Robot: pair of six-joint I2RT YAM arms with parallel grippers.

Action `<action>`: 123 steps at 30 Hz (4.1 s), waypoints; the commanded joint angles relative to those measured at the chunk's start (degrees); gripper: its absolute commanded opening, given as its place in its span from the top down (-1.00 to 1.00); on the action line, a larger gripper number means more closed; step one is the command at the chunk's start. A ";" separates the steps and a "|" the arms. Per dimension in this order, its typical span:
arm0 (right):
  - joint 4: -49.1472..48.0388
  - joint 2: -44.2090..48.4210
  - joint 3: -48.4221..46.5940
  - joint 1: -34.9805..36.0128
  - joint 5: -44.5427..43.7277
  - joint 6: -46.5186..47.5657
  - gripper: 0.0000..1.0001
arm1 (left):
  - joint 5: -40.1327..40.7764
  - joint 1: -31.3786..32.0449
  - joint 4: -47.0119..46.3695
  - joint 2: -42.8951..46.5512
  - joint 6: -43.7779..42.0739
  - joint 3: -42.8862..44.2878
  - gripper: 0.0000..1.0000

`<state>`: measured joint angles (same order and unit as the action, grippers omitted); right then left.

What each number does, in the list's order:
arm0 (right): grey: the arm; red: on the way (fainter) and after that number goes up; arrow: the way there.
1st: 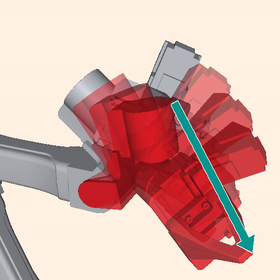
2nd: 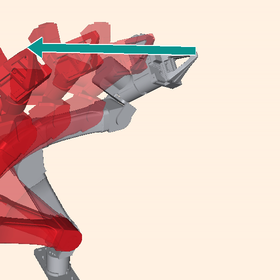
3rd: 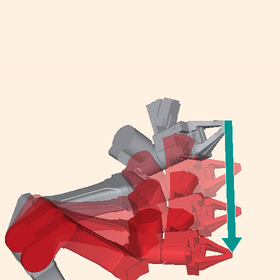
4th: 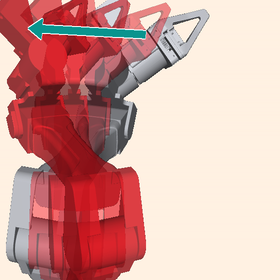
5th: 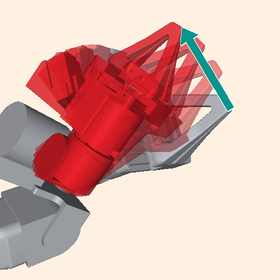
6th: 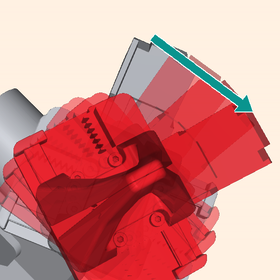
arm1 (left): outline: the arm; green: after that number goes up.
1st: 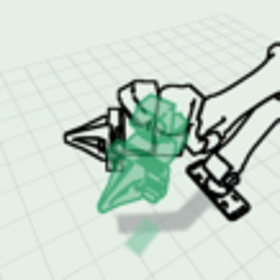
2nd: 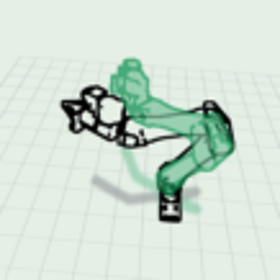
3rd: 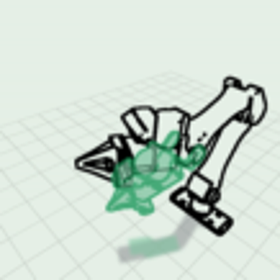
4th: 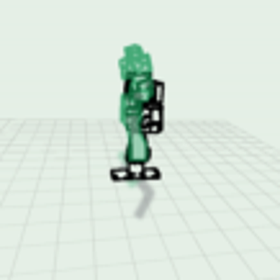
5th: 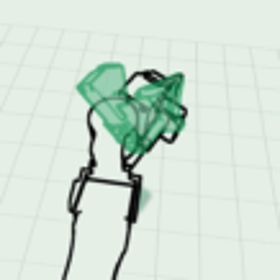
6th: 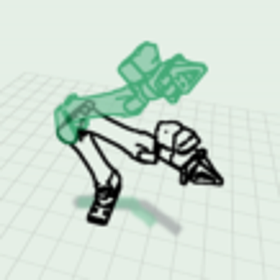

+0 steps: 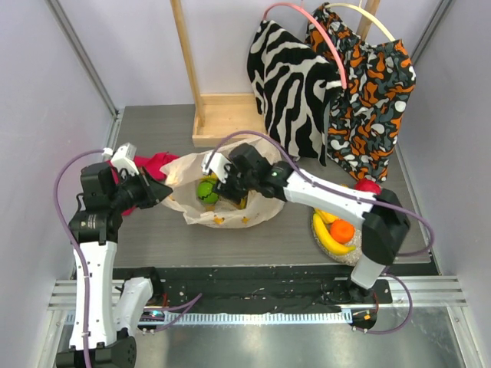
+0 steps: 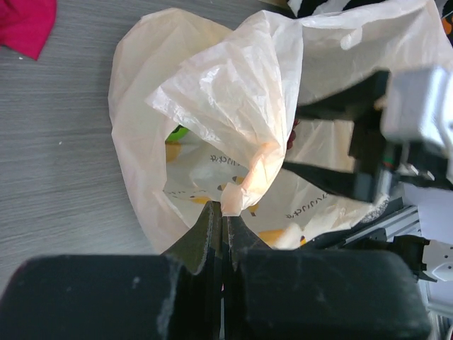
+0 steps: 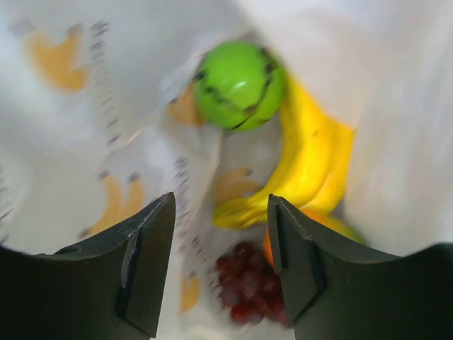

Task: Take the fake fruits out of the plastic bag
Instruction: Take out the fake fruit from the plastic bag, then place the fake fruit on the plate.

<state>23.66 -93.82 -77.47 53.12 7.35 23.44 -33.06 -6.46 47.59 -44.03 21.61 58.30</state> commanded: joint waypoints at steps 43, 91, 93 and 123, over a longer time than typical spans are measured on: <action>4.20 -13.40 -13.15 -4.78 -0.41 -4.99 0.02 | -2.62 -0.40 -8.31 1.49 1.07 -4.34 1.00; 6.19 3.02 -23.87 -12.16 14.98 -9.88 0.75 | -0.50 -0.14 -25.88 -10.38 1.15 4.81 1.00; -1.81 3.38 -24.21 -15.66 14.09 -18.89 0.76 | -0.87 0.22 -25.89 -9.33 1.95 3.49 1.00; 34.78 42.82 1.60 -29.56 -18.68 9.96 0.97 | 1.33 0.39 -29.49 -6.50 4.32 -2.40 1.00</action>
<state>47.88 -56.71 -87.31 26.63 1.98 27.44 -32.32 -6.13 22.48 -50.59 25.41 55.94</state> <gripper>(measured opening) 0.435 0.012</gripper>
